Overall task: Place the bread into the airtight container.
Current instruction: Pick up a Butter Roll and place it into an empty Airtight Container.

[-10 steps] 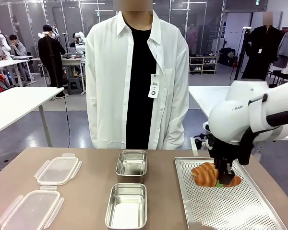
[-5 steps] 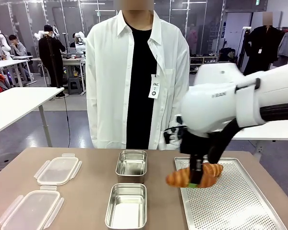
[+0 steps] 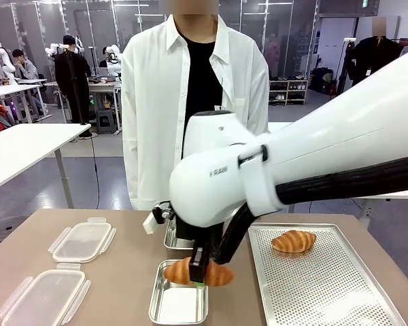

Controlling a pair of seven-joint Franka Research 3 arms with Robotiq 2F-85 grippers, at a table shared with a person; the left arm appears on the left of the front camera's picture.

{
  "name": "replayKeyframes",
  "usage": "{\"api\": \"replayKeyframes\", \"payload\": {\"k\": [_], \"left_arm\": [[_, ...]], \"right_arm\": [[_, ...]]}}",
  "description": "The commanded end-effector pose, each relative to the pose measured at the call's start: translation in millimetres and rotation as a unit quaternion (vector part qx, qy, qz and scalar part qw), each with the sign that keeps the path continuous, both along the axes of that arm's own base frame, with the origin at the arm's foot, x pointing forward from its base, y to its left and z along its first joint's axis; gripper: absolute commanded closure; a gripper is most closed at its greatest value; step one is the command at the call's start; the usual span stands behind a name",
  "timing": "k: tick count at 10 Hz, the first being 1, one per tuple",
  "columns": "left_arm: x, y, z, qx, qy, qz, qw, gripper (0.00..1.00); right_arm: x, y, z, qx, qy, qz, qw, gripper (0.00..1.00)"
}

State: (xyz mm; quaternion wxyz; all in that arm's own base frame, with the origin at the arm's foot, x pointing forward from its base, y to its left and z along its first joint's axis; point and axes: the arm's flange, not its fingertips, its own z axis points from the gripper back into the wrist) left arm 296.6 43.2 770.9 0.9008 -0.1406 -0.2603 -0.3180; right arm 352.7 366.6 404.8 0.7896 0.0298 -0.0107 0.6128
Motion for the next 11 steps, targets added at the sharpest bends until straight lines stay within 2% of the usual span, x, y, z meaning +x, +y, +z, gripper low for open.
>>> {"api": "replayKeyframes", "payload": {"k": [1, 2, 3, 4, 9, 10, 11], "left_arm": [[-1.2, 0.4, 0.1, 0.001, -0.001, -0.01, 1.0, 0.0], [-1.2, 0.4, 0.1, 0.001, -0.001, -0.01, 1.0, 0.0], [-1.2, 0.4, 0.1, 0.001, -0.001, -0.01, 1.0, 0.0], [-1.2, 0.4, 0.1, 0.001, -0.001, -0.01, 1.0, 0.0], [-1.2, 0.4, 0.1, 0.001, -0.001, -0.01, 1.0, 0.0], [-1.2, 0.4, 0.1, 0.001, -0.001, -0.01, 1.0, 0.0], [-1.2, 0.4, 0.1, 0.001, -0.001, -0.01, 1.0, 0.0]], "right_arm": [[11.4, 11.3, -7.8, -0.011, -0.007, -0.02, 1.0, 0.67], [10.3, 12.6, -9.1, -0.009, -0.012, -0.024, 1.0, 0.67], [8.9, 5.3, -7.2, -0.017, 0.002, 0.007, 1.0, 0.67], [9.2, 9.7, -11.7, -0.004, 0.0, -0.008, 1.0, 0.67], [10.2, 8.9, -12.7, -0.008, 0.001, -0.006, 1.0, 0.67], [13.1, 6.1, -18.2, 0.012, -0.007, -0.036, 0.999, 0.67], [15.4, 3.8, -17.4, 0.034, -0.001, -0.093, 0.995, 0.67]]}}
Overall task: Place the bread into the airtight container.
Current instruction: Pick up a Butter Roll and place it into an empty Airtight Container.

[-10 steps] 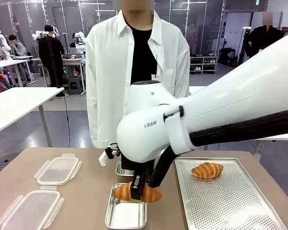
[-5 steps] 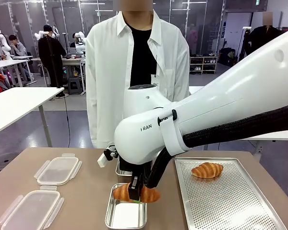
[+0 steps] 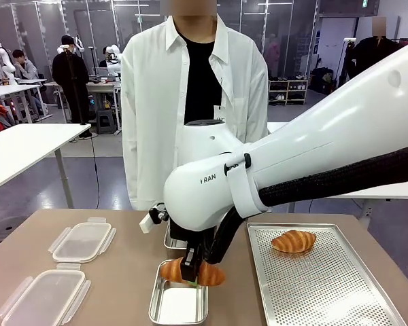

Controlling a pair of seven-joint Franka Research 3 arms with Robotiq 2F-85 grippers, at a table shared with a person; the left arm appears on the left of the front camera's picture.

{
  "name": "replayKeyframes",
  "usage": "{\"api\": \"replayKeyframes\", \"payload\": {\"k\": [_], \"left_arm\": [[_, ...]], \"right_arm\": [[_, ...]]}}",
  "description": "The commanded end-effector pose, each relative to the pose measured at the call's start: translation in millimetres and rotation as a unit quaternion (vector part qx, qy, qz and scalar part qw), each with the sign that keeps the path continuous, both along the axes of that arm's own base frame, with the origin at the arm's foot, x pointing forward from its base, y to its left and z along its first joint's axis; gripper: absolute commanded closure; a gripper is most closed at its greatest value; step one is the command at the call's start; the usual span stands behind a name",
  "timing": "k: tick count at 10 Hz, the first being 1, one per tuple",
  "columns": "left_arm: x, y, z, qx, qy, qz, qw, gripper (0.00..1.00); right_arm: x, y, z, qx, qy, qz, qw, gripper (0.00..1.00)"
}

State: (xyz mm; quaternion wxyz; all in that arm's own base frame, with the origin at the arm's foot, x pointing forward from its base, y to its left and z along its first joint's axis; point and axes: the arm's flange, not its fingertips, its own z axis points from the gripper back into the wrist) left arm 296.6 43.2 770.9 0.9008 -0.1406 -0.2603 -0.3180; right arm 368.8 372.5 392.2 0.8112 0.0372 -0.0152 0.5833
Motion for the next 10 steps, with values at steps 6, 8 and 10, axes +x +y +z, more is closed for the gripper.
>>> {"api": "replayKeyframes", "payload": {"k": [6, 8, 10], "left_arm": [[-1.2, 0.4, 0.1, 0.001, -0.001, -0.01, 1.0, 0.0], [-1.2, 0.4, 0.1, 0.001, -0.001, -0.01, 1.0, 0.0], [-1.2, 0.4, 0.1, 0.001, -0.001, -0.01, 1.0, 0.0]], "right_arm": [[-30.4, 15.7, 7.2, 0.05, 0.003, -0.428, 0.902, 0.67], [-23.3, 6.1, -9.3, 0.052, 0.018, -0.512, 0.857, 0.67], [-21.1, 6.1, -28.6, 0.067, 0.021, -0.549, 0.833, 0.67]]}}
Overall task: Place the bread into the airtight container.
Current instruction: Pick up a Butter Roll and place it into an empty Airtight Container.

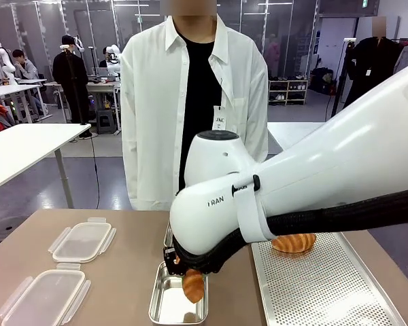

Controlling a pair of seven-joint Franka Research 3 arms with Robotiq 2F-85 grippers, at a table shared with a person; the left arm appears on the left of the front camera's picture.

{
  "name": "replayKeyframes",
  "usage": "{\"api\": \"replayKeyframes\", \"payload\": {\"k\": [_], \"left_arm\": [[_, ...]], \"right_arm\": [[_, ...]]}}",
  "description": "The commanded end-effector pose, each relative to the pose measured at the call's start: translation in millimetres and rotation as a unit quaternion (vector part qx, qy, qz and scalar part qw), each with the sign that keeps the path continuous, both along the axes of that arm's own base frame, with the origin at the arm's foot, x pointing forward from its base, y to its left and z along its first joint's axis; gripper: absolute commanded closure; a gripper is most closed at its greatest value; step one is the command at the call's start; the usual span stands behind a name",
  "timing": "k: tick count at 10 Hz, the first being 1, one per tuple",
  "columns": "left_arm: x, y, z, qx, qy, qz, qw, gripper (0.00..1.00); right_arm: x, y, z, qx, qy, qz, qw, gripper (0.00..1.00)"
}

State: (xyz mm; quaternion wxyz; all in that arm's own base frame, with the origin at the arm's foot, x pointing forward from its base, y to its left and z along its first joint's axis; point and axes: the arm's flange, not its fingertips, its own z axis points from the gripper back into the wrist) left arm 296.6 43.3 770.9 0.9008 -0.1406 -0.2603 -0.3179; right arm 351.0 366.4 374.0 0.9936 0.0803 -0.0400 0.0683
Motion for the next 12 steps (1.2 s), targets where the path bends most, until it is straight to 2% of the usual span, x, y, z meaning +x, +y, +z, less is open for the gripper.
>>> {"api": "replayKeyframes", "payload": {"k": [1, 6, 7, 8, 9, 12], "left_arm": [[-1.2, 0.3, 0.1, 0.001, -0.001, -0.01, 1.0, 0.0], [-1.2, 0.3, 0.1, 0.001, -0.001, -0.01, 1.0, 0.0], [-1.2, 0.3, 0.1, 0.001, -0.001, -0.01, 1.0, 0.0], [-1.2, 0.3, 0.1, 0.001, -0.001, -0.01, 1.0, 0.0], [-1.2, 0.3, 0.1, 0.001, -0.001, -0.01, 1.0, 0.0], [-1.2, 0.3, 0.1, 0.001, -0.001, -0.01, 1.0, 0.0]], "right_arm": [[-2.9, 18.1, -17.3, 0.007, -0.009, -0.045, 0.999, 0.67], [0.3, 35.9, -36.6, 0.005, -0.011, -0.054, 0.998, 0.67], [1.3, 38.4, -35.4, 0.011, -0.024, -0.054, 0.998, 0.36], [0.2, 39.4, -34.1, 0.01, -0.023, -0.052, 0.998, 0.25], [-0.9, 40.5, -33.2, 0.008, -0.025, -0.052, 0.998, 0.0], [-2.3, 42.0, -29.6, -0.001, -0.019, -0.061, 0.998, 0.02]]}}
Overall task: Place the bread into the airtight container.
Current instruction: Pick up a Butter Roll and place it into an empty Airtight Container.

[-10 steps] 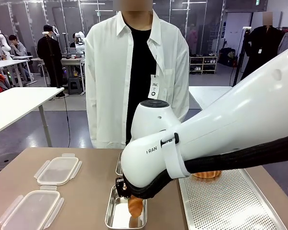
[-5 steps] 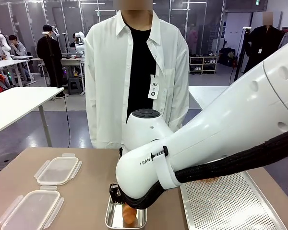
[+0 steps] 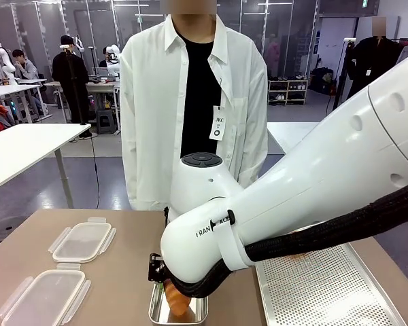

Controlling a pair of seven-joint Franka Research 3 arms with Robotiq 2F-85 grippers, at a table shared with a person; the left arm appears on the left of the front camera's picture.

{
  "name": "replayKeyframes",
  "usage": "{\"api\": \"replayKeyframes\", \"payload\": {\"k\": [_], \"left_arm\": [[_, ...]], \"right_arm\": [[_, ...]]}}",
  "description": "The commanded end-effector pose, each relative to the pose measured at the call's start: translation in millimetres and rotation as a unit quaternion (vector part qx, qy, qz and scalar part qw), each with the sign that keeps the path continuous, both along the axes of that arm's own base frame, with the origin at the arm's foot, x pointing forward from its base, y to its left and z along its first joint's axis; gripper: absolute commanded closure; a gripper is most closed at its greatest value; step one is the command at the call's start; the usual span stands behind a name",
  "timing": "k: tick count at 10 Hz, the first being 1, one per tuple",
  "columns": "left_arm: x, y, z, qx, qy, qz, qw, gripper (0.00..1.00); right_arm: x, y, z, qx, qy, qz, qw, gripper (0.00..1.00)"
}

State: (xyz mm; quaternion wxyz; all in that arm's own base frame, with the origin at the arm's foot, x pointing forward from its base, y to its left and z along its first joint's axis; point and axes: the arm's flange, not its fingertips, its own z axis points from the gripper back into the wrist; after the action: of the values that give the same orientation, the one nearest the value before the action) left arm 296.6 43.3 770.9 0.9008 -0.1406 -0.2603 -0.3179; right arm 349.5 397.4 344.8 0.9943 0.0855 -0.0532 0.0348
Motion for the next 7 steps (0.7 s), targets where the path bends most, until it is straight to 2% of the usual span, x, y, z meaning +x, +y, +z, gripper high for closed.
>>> {"api": "replayKeyframes", "payload": {"k": [1, 3, 4, 7], "left_arm": [[-1.2, 0.3, 0.1, 0.001, -0.001, -0.01, 1.0, 0.0], [-1.2, 0.3, 0.1, 0.001, -0.001, -0.01, 1.0, 0.0], [-1.2, 0.3, 0.1, 0.001, -0.001, -0.01, 1.0, 0.0], [-1.2, 0.3, 0.1, 0.001, -0.001, -0.01, 1.0, 0.0]], "right_arm": [[-2.1, 11.7, 2.1, -0.008, -0.011, -0.025, 1.0, 0.0], [0.6, 9.0, 3.8, -0.005, -0.013, -0.025, 1.0, 0.0], [4.8, 3.5, 3.0, -0.003, 0.003, -0.02, 1.0, 0.0], [0.1, 1.5, 2.4, 0.001, -0.003, -0.003, 1.0, 0.0]]}}
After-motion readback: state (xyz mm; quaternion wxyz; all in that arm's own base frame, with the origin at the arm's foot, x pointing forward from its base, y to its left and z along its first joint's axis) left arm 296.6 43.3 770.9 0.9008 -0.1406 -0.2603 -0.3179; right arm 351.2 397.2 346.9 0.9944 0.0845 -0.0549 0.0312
